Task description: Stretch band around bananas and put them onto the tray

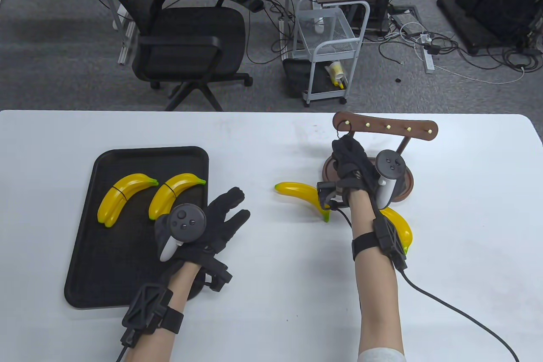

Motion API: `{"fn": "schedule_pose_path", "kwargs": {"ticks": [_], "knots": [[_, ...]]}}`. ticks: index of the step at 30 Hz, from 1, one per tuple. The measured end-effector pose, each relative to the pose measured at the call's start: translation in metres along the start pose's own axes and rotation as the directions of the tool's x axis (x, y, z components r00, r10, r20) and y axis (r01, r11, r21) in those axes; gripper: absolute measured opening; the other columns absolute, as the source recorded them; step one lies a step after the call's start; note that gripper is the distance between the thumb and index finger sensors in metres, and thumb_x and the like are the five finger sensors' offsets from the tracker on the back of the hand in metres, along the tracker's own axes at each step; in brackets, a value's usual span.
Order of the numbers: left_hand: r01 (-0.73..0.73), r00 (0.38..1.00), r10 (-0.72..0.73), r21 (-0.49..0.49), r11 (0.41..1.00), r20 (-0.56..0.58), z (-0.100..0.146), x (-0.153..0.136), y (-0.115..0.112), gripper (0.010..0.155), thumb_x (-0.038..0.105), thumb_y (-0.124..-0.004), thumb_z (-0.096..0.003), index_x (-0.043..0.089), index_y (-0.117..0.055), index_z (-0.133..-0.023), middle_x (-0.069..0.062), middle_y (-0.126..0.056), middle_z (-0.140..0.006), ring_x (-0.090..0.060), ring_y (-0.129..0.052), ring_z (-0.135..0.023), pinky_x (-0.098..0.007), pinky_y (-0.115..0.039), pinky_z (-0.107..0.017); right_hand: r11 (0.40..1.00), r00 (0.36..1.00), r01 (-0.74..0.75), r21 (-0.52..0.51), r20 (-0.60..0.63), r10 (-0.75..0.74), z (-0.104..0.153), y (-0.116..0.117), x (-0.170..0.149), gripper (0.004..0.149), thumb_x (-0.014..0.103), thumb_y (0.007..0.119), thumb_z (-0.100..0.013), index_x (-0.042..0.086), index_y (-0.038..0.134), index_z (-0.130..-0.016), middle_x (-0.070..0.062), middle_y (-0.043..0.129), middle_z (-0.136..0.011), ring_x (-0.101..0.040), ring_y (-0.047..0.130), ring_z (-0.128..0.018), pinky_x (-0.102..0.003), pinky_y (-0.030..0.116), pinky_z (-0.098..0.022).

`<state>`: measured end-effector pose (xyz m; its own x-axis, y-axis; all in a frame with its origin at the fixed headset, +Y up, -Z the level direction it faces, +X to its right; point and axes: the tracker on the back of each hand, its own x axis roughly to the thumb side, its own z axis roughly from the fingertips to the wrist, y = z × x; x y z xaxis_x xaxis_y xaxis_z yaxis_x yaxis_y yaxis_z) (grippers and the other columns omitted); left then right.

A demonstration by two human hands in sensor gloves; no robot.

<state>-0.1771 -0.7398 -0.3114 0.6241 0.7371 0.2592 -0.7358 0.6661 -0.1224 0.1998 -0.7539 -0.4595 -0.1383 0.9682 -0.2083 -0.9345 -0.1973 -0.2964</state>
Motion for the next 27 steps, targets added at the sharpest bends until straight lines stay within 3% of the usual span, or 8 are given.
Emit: {"fn": "schedule_pose_path", "kwargs": {"ticks": [14, 18, 27], "knots": [[0.009, 1.000, -0.009, -0.021, 1.000, -0.006, 0.000, 0.000, -0.003, 0.061, 0.053, -0.071, -0.0594, 0.027, -0.053, -0.112, -0.001, -0.067, -0.117, -0.032, -0.076, -0.105, -0.050, -0.063, -0.080, 0.979, 0.976, 0.203, -0.019, -0.077, -0.204, -0.013, 0.008, -0.008, 0.053, 0.041, 0.077, -0.054, 0.012, 0.070, -0.098, -0.012, 0.084, -0.092, -0.034, 0.090, -0.077, -0.048, 0.079, -0.053], [0.008, 1.000, -0.008, -0.022, 1.000, -0.011, 0.000, -0.001, -0.003, 0.061, 0.053, -0.071, -0.0594, 0.027, -0.053, -0.112, -0.001, -0.067, -0.117, -0.032, -0.076, -0.105, -0.050, -0.063, -0.079, 0.978, 0.974, 0.208, -0.034, -0.079, -0.210, -0.013, 0.007, -0.008, 0.042, 0.039, 0.077, -0.055, 0.017, 0.078, -0.090, -0.007, 0.091, -0.082, -0.030, 0.095, -0.069, -0.047, 0.082, -0.049], [0.008, 1.000, -0.008, -0.028, 1.000, -0.003, 0.000, 0.001, -0.004, 0.061, 0.053, -0.071, -0.0593, 0.027, -0.054, -0.112, -0.002, -0.067, -0.117, -0.032, -0.077, -0.105, -0.050, -0.063, -0.079, 0.987, 0.987, 0.155, -0.053, -0.028, -0.156, -0.005, -0.004, 0.000, 0.039, 0.040, 0.077, -0.056, 0.016, 0.080, -0.086, -0.005, 0.094, -0.076, -0.026, 0.097, -0.063, -0.045, 0.083, -0.046]]}}
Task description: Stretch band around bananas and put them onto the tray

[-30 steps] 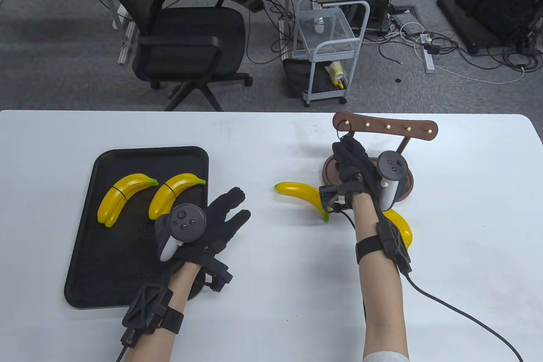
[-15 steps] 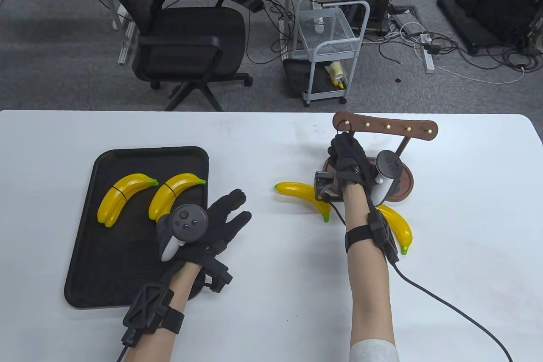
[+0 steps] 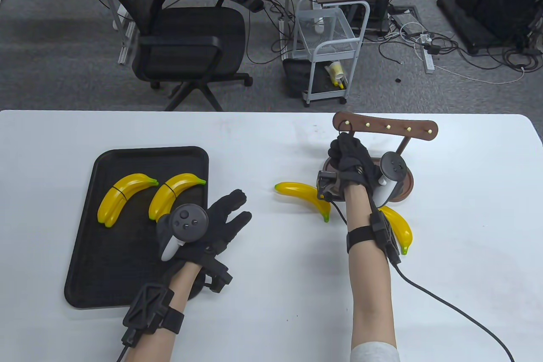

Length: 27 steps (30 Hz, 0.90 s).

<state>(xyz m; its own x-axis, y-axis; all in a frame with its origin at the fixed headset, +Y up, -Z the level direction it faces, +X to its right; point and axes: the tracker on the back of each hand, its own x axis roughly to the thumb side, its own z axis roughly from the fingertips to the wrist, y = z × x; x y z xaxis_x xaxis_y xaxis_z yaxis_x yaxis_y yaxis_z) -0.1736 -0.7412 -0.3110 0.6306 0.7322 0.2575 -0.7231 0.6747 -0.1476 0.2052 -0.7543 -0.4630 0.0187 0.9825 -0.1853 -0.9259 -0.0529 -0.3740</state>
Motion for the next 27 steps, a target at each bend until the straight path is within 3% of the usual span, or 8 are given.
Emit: {"fn": "schedule_pose_path", "kwargs": {"ticks": [13, 27], "knots": [[-0.003, 1.000, 0.003, -0.004, 1.000, 0.003, 0.000, 0.000, 0.000, 0.062, 0.054, -0.071, -0.0589, 0.027, -0.054, -0.112, -0.001, -0.067, -0.117, -0.032, -0.076, -0.105, -0.050, -0.063, -0.079, 0.991, 0.981, -0.132, 0.020, 0.145, 0.128, 0.019, -0.014, 0.037, 0.037, 0.037, 0.077, -0.057, 0.014, 0.083, -0.084, -0.007, 0.096, -0.073, -0.029, 0.098, -0.061, -0.047, 0.083, -0.044], [0.010, 1.000, -0.010, -0.012, 1.000, 0.012, 0.000, 0.002, -0.003, 0.061, 0.054, -0.071, -0.0589, 0.027, -0.054, -0.112, -0.001, -0.068, -0.117, -0.031, -0.077, -0.105, -0.048, -0.064, -0.079, 0.913, 0.895, -0.354, 0.205, 0.359, 0.266, 0.061, -0.029, 0.053, 0.037, 0.035, 0.077, -0.056, 0.010, 0.086, -0.082, -0.010, 0.099, -0.069, -0.030, 0.101, -0.056, -0.048, 0.084, -0.041]]}}
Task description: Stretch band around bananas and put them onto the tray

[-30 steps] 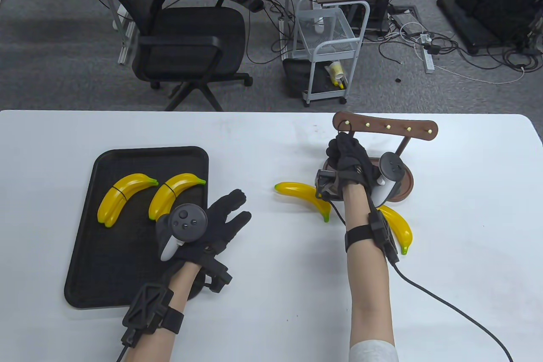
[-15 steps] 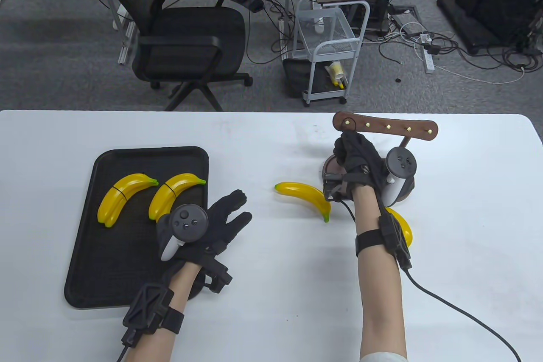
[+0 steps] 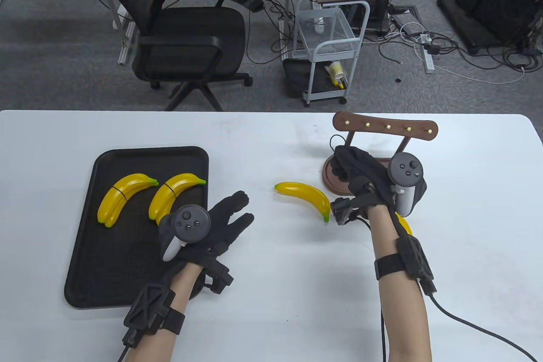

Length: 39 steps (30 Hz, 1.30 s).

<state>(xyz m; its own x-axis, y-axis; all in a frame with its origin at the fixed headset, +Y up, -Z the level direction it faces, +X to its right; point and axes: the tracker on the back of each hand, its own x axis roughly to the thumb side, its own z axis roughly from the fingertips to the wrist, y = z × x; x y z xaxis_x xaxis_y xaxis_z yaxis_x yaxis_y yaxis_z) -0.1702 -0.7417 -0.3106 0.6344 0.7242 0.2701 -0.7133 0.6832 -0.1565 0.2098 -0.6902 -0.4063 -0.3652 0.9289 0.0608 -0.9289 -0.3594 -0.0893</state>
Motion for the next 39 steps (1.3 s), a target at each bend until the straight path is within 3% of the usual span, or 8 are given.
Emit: {"fn": "schedule_pose_path", "kwargs": {"ticks": [8, 16, 39], "knots": [[0.004, 1.000, -0.004, -0.004, 1.000, 0.005, 0.000, 0.001, -0.001, 0.062, 0.054, -0.071, -0.0587, 0.027, -0.054, -0.112, -0.001, -0.068, -0.117, -0.031, -0.077, -0.105, -0.048, -0.064, -0.080, 0.987, 0.992, -0.088, 0.135, 0.103, 0.075, 0.029, 0.010, 0.001, 0.038, 0.034, 0.076, -0.057, 0.008, 0.087, -0.082, -0.011, 0.099, -0.068, -0.031, 0.101, -0.054, -0.048, 0.084, -0.039], [0.012, 1.000, -0.011, -0.017, 1.000, 0.012, -0.001, 0.003, -0.005, 0.062, 0.054, -0.071, -0.0586, 0.027, -0.054, -0.112, -0.001, -0.068, -0.117, -0.031, -0.077, -0.105, -0.048, -0.064, -0.079, 0.963, 0.989, -0.087, 0.257, 0.139, 0.052, 0.048, 0.025, -0.004, 0.038, 0.034, 0.075, -0.058, 0.007, 0.088, -0.082, -0.012, 0.100, -0.068, -0.032, 0.101, -0.053, -0.049, 0.084, -0.039], [-0.010, 0.999, 0.011, -0.052, 0.999, 0.031, -0.001, 0.004, -0.013, 0.066, 0.057, -0.074, -0.0560, 0.027, -0.055, -0.112, -0.001, -0.069, -0.117, -0.031, -0.077, -0.105, -0.048, -0.064, -0.079, 0.856, 0.985, -0.090, 0.508, 0.174, 0.000, 0.064, 0.076, -0.001, 0.037, 0.033, 0.075, -0.058, 0.008, 0.087, -0.083, -0.012, 0.099, -0.069, -0.033, 0.100, -0.055, -0.049, 0.083, -0.040]]}}
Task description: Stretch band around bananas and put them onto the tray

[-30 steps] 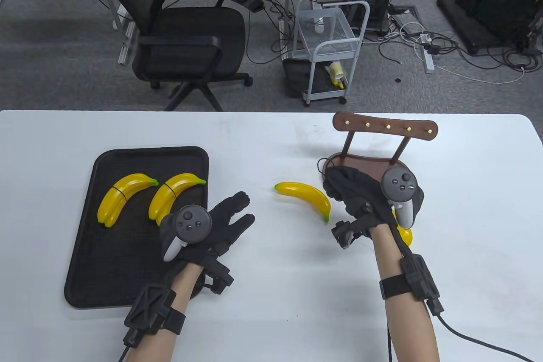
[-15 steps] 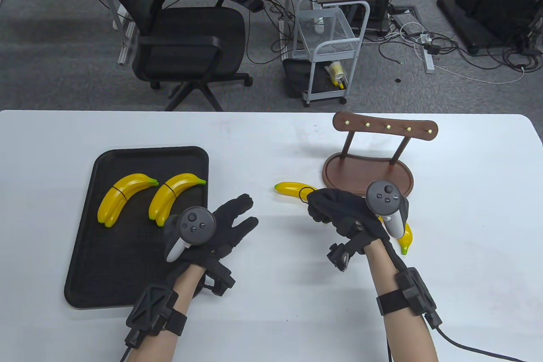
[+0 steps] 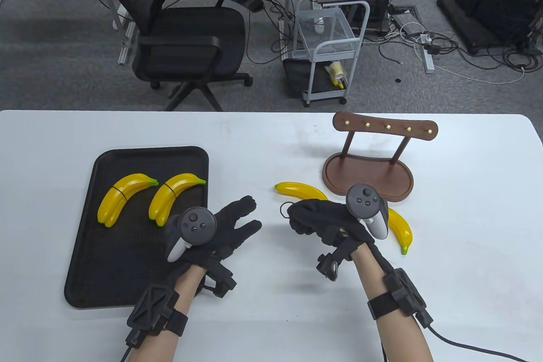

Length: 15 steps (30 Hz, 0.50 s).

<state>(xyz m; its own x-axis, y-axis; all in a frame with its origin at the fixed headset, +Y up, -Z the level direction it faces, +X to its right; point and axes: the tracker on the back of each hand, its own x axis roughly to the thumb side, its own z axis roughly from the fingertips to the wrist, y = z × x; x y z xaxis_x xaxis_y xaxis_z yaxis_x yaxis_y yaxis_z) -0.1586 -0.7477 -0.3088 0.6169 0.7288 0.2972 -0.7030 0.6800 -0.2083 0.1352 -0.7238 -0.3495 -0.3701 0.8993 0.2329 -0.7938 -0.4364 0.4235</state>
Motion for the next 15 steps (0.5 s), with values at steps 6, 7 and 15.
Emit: {"fn": "schedule_pose_path", "kwargs": {"ticks": [6, 7, 15], "knots": [[-0.003, 1.000, 0.003, -0.007, 1.000, 0.006, 0.000, 0.001, -0.001, 0.067, 0.058, -0.074, -0.0554, 0.027, -0.055, -0.112, -0.001, -0.068, -0.117, -0.031, -0.077, -0.105, -0.048, -0.064, -0.079, 0.999, 1.000, -0.001, 0.046, 0.008, 0.000, -0.003, 0.011, 0.001, 0.038, 0.033, 0.075, -0.058, 0.008, 0.087, -0.083, -0.012, 0.098, -0.070, -0.033, 0.100, -0.056, -0.050, 0.083, -0.040], [-0.002, 1.000, 0.003, -0.009, 1.000, 0.008, 0.000, 0.001, -0.001, 0.067, 0.058, -0.074, -0.0554, 0.027, -0.055, -0.112, -0.001, -0.068, -0.117, -0.031, -0.077, -0.105, -0.048, -0.064, -0.079, 0.999, 1.000, 0.000, 0.050, 0.010, -0.001, -0.003, 0.013, 0.002, 0.038, 0.033, 0.075, -0.058, 0.008, 0.087, -0.083, -0.012, 0.098, -0.070, -0.033, 0.099, -0.056, -0.050, 0.083, -0.041], [0.000, 1.000, 0.000, -0.019, 1.000, 0.015, 0.000, 0.002, -0.003, 0.068, 0.058, -0.074, -0.0550, 0.027, -0.054, -0.112, 0.000, -0.068, -0.117, -0.030, -0.076, -0.106, -0.048, -0.064, -0.080, 0.994, 1.000, 0.002, 0.108, 0.024, -0.005, -0.006, 0.026, 0.004, 0.037, 0.033, 0.075, -0.058, 0.008, 0.086, -0.084, -0.012, 0.098, -0.072, -0.034, 0.099, -0.058, -0.050, 0.082, -0.042]]}}
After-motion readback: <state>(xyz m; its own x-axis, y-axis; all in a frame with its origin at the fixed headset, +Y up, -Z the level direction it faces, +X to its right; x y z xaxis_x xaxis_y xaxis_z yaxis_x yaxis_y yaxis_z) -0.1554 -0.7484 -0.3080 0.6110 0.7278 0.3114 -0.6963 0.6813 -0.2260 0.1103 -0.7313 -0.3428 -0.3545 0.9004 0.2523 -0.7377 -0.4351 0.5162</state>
